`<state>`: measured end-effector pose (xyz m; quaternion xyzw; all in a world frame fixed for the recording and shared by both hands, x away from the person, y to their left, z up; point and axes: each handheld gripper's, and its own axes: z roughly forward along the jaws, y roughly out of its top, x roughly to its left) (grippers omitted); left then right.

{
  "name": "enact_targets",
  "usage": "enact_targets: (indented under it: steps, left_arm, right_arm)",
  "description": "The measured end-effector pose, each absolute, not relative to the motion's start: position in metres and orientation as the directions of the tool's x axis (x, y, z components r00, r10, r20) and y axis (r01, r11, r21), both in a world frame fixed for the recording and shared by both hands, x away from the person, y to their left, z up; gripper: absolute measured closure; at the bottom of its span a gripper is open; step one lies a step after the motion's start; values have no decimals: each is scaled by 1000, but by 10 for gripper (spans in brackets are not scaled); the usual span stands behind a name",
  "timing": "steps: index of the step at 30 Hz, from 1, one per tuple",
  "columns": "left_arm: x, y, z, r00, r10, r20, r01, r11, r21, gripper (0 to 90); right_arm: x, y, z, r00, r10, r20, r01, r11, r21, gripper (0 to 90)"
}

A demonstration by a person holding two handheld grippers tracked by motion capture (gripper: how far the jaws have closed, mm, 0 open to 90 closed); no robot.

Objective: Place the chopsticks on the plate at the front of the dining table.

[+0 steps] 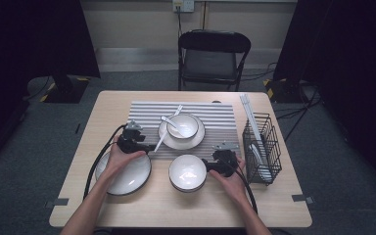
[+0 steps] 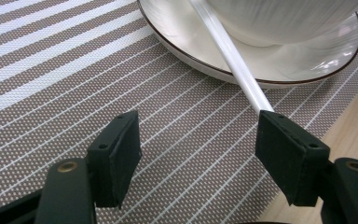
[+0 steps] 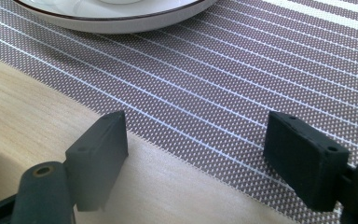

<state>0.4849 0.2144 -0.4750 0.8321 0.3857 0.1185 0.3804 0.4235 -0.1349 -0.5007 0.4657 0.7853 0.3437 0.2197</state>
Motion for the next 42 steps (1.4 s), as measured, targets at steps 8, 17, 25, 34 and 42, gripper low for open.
enact_targets:
  steps: [8,17,25,34,42]
  left_arm:
    - [483,211,-474,683,725,-88,543,-423,726,306]
    - [484,210,-476,685,725,-72,543,-442,714,297]
    - [483,205,-476,693,714,-100,546,-429,720,295]
    - [483,200,-477,694,713,-97,548,-436,714,292]
    - [483,198,-477,694,712,-108,550,-428,718,290]
  right_arm:
    - [423,-135,-501,-470,882,-25,580,330,744,210]
    - [423,-135,-501,-470,882,-25,580,330,745,210]
    - [423,-135,-501,-469,883,-25,581,330,744,210]
    - [423,-135,-501,-469,883,-25,581,329,744,210]
    - [423,-135,-501,-469,883,-25,581,330,744,209]
